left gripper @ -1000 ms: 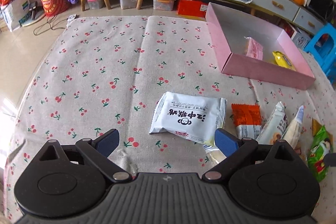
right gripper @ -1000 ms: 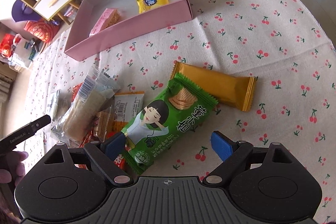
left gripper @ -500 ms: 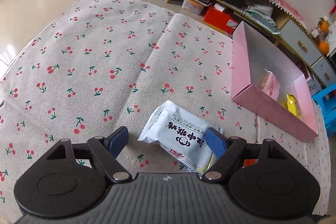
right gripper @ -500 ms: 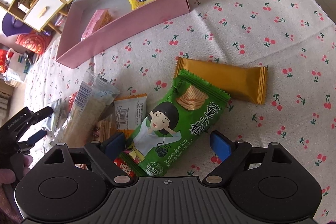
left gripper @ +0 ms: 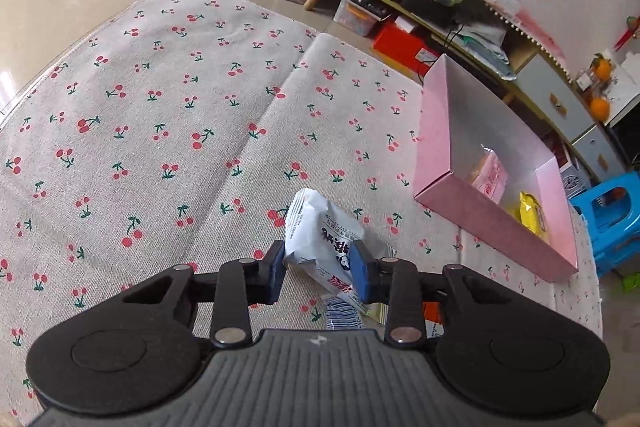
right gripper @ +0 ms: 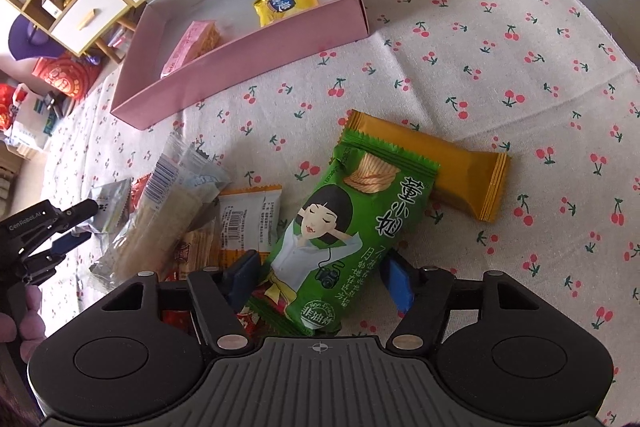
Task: Organize snacks
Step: 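Grasp the white packet with the left tool while the right tool grasps the green cartoon-girl bag, then carry the white packet and green bag with both tools over the pink box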
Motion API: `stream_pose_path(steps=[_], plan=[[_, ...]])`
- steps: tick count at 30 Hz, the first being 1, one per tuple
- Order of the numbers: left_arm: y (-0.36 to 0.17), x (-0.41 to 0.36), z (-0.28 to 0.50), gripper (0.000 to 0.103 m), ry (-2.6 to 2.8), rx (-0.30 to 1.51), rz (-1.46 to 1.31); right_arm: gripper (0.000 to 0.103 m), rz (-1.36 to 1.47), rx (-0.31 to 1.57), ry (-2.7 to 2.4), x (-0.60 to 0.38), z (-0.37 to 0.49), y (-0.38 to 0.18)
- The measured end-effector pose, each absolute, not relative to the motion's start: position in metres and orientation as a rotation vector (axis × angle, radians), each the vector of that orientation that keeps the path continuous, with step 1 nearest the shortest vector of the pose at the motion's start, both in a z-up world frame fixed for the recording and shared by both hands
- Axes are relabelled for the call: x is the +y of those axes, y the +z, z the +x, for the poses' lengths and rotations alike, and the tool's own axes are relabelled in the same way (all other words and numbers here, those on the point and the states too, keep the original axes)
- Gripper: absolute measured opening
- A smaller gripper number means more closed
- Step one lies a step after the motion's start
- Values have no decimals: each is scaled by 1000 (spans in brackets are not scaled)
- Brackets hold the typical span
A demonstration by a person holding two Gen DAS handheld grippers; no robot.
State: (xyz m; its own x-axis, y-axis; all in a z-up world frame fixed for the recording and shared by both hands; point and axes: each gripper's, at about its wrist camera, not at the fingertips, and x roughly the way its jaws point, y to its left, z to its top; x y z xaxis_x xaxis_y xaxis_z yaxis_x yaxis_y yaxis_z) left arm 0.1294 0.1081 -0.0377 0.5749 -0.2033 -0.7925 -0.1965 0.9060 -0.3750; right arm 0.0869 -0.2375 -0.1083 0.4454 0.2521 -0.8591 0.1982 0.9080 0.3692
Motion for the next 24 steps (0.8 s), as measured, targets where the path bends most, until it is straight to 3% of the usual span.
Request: stream_pose_path(steps=[10, 24], plan=[[-29, 114, 126, 15, -35, 937, -562, 54, 492, 1082, 50, -244, 85, -98], [-17, 118, 125, 12, -69, 910, -628, 54, 568, 1038, 59, -257, 88, -84]])
